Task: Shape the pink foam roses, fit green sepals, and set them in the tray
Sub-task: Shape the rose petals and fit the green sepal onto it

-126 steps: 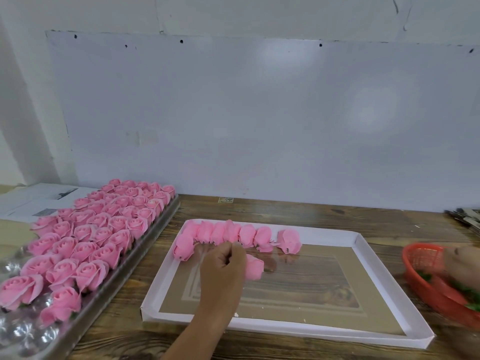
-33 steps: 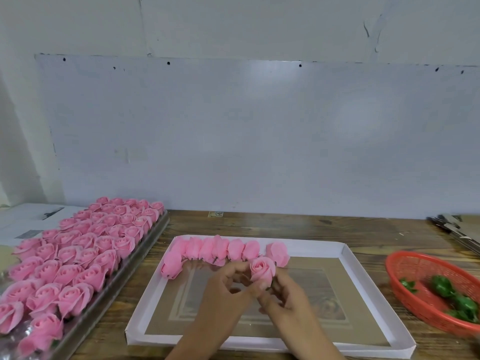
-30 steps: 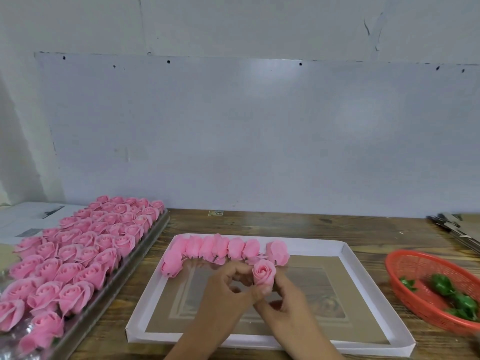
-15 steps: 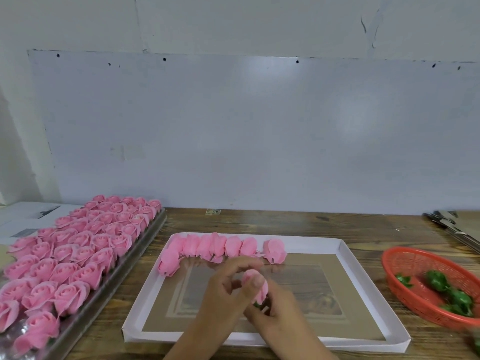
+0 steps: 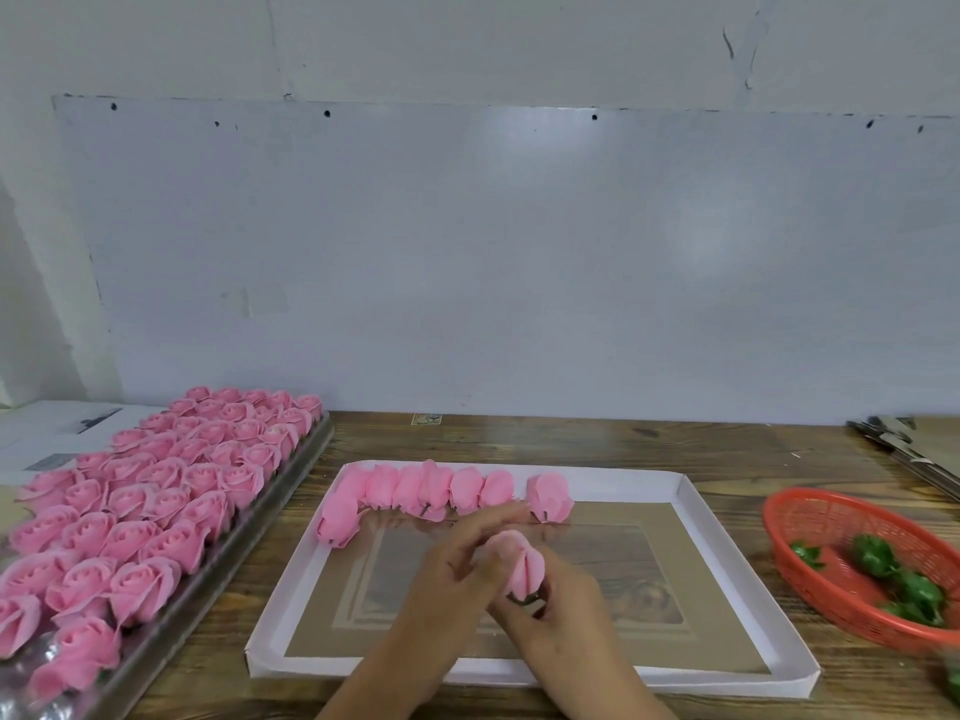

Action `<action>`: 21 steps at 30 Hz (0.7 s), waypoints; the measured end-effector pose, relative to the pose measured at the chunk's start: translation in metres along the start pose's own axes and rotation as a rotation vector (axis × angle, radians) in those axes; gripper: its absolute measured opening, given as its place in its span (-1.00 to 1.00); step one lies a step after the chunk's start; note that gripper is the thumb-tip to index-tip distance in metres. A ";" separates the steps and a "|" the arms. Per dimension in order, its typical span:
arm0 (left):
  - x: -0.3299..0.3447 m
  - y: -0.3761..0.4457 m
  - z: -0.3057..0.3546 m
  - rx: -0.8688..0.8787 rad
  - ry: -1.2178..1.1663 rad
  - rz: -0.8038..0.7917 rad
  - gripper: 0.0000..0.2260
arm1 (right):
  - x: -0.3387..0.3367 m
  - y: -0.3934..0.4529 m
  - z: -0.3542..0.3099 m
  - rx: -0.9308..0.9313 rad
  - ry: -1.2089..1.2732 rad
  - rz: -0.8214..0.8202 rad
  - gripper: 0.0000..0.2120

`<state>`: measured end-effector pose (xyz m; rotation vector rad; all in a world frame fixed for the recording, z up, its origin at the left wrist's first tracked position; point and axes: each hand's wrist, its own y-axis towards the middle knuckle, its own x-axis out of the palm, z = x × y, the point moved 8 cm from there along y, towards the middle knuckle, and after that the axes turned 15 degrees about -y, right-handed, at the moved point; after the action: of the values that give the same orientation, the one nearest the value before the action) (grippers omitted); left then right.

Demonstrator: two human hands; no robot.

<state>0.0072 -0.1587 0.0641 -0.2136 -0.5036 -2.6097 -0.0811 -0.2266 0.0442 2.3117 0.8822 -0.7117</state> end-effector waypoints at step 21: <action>0.008 -0.001 -0.004 -0.071 0.014 -0.119 -0.42 | 0.000 -0.001 -0.004 -0.040 -0.088 -0.026 -0.79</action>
<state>-0.0009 -0.1625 0.0618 -0.1941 -0.4316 -2.7455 -0.0808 -0.2234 0.0472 2.2200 0.8795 -0.7932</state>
